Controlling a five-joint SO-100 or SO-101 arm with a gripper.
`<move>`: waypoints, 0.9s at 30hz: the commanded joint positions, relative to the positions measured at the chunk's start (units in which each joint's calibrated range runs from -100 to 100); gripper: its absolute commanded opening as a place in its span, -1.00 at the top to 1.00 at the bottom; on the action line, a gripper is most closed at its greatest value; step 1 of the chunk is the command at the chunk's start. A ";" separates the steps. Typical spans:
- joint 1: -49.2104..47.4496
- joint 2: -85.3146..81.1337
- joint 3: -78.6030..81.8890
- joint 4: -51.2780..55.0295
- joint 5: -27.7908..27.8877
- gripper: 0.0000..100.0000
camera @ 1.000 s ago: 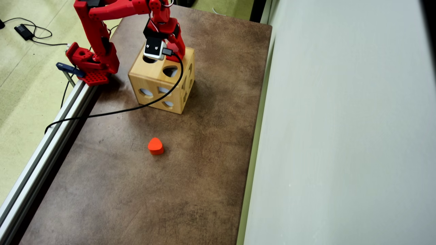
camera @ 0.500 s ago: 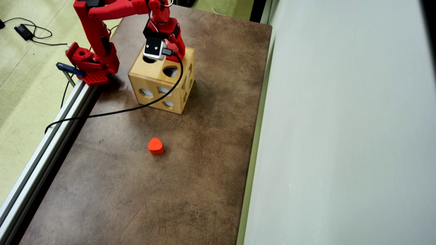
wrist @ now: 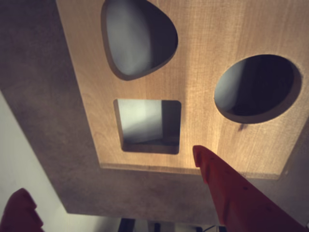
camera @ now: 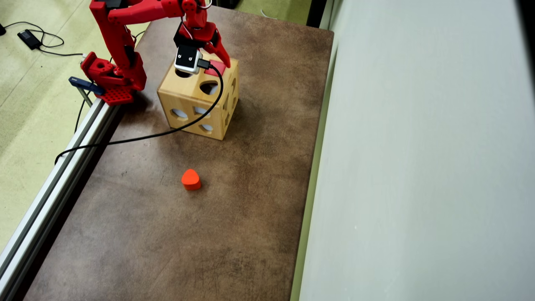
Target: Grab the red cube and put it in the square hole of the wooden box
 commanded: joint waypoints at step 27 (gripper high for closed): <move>5.99 -52.37 -0.01 -0.13 0.54 0.96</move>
